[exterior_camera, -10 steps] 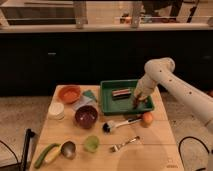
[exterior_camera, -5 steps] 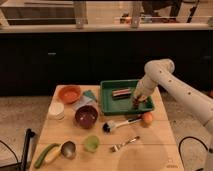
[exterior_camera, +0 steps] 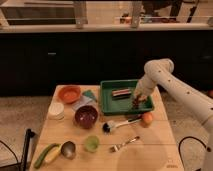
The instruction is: Place grapes in tray
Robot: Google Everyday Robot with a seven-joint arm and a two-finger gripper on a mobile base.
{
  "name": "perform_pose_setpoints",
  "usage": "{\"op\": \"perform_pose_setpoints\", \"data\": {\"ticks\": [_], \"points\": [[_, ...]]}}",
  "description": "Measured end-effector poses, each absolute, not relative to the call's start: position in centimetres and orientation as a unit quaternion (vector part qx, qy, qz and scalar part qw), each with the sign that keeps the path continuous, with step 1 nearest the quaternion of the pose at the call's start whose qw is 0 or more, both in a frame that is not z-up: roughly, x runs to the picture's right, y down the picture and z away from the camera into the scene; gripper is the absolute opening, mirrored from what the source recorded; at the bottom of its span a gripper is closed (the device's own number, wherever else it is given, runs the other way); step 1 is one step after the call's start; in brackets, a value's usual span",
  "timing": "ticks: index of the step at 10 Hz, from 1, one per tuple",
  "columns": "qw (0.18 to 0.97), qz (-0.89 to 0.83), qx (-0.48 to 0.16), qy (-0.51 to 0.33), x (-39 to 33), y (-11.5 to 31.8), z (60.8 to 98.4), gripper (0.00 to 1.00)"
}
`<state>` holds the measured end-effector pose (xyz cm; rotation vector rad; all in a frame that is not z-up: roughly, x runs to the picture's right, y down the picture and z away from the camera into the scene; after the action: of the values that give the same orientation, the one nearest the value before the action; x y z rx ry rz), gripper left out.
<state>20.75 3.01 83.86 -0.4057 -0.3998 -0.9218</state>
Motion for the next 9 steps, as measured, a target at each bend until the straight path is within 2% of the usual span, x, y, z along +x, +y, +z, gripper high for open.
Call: {"op": "perform_pose_setpoints", "data": {"ticks": [5,6,9], "points": [[0.863,-0.428,-0.197,-0.181,20.8,0.9,85.2,0.77],[0.864,-0.427,-0.198,-0.180,20.8,0.7,85.5,0.80],[0.866,-0.420,-0.206,-0.178,21.4,0.7,85.9,0.80]]}}
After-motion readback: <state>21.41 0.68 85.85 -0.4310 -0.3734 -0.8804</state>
